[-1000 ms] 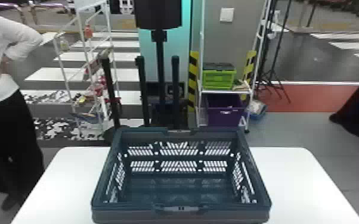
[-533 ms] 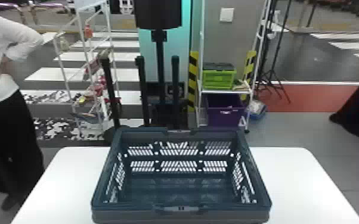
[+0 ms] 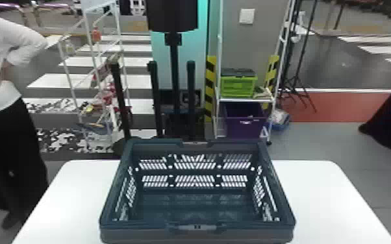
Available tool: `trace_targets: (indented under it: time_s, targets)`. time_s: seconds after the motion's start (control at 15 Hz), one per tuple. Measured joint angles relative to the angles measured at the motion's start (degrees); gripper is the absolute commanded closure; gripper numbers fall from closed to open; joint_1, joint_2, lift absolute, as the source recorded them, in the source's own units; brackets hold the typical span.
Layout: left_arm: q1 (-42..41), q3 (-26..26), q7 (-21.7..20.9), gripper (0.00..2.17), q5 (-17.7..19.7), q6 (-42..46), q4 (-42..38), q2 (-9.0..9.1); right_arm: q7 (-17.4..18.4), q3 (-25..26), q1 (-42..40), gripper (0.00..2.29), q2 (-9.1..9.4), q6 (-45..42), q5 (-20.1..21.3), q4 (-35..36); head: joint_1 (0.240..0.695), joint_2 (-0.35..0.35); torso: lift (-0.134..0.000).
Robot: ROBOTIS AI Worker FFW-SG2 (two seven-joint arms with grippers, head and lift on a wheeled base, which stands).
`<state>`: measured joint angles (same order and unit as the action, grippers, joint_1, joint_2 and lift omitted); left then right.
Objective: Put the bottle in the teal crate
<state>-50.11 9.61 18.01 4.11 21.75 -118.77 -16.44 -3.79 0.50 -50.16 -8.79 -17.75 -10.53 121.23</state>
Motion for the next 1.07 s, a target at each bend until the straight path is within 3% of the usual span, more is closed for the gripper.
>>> trace_targets:
  time_s: [1.07]
  targets:
    - [-2.87,-0.11,-0.18,0.13,-1.02,18.99,3.97,-0.37,-1.4,-1.42,-5.42,0.09,1.97,-8.94,4.22,-0.26,0.499,0.0,0.0]
